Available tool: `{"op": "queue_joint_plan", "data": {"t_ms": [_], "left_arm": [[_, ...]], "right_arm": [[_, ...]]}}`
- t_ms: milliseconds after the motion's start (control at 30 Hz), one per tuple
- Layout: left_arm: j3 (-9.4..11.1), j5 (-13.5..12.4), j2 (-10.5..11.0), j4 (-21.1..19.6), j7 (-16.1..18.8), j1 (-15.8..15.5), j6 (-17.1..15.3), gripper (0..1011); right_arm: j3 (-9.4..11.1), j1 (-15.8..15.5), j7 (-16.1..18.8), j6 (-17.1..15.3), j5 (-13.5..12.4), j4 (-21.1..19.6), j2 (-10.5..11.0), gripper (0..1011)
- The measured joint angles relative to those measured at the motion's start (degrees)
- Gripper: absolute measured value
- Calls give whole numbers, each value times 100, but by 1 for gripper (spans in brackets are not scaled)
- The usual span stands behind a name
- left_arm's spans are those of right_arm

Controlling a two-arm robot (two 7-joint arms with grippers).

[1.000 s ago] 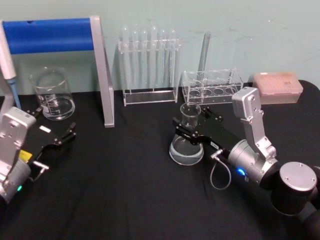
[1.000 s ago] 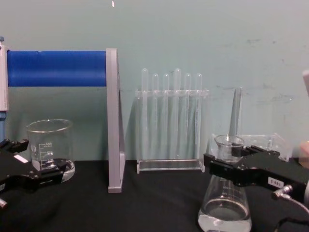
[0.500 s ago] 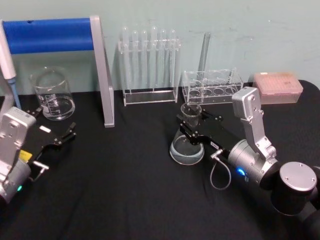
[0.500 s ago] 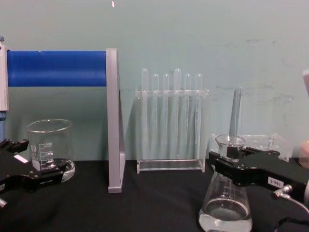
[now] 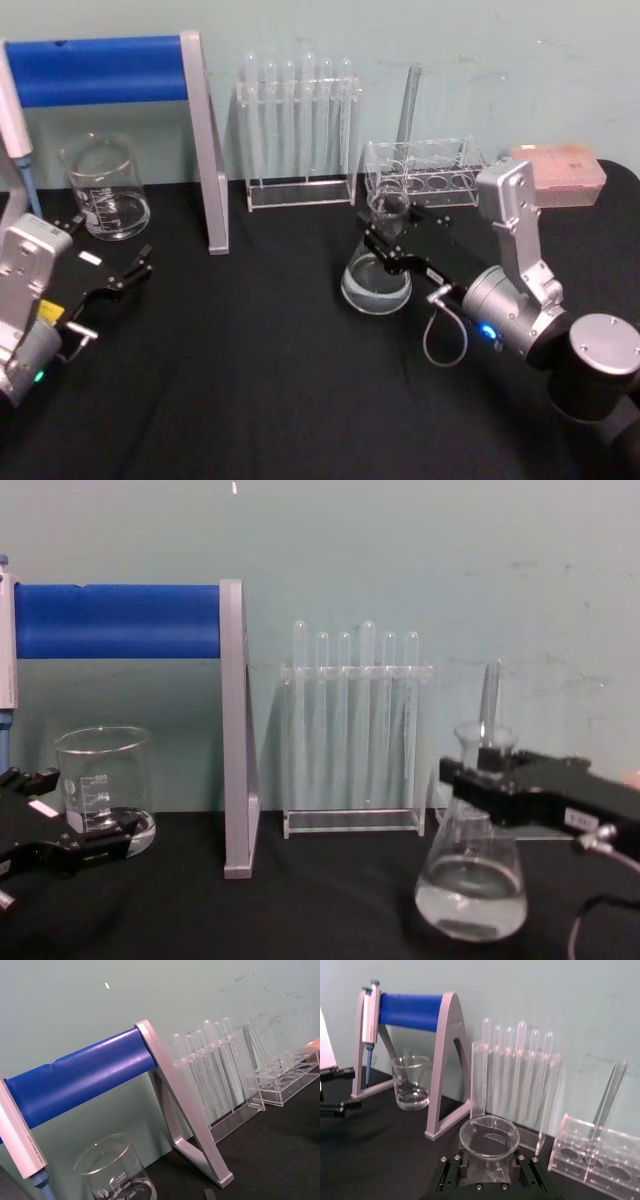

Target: Grasp the erlenmeyer flask with one hand, shake it three times, then place it back.

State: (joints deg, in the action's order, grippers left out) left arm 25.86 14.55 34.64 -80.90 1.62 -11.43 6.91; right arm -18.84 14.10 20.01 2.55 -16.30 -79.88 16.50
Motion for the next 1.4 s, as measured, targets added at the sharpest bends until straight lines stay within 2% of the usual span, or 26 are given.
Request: {"op": "queue_joint_plan", "data": {"t_ms": [300, 700, 1000, 1233, 1400], "left_arm": [[0, 0, 0, 0, 0, 0, 0, 1001], [0, 0, 0, 0, 0, 0, 0, 1001], [0, 0, 0, 0, 0, 0, 0, 1001], [0, 0, 0, 0, 0, 0, 0, 1001], [0, 0, 0, 0, 0, 0, 0, 1001]], "right_arm": [[130, -92, -1, -14, -62, -361, 52, 449], [104, -39, -86, -52, 60, -276, -27, 449], [-44, -20, -114, -132, 158, -310, -169, 449], [-224, -113, 67, -162, 136, -494, -202, 449], [-394, -223, 261, -179, 56, -696, -143, 449]]}}
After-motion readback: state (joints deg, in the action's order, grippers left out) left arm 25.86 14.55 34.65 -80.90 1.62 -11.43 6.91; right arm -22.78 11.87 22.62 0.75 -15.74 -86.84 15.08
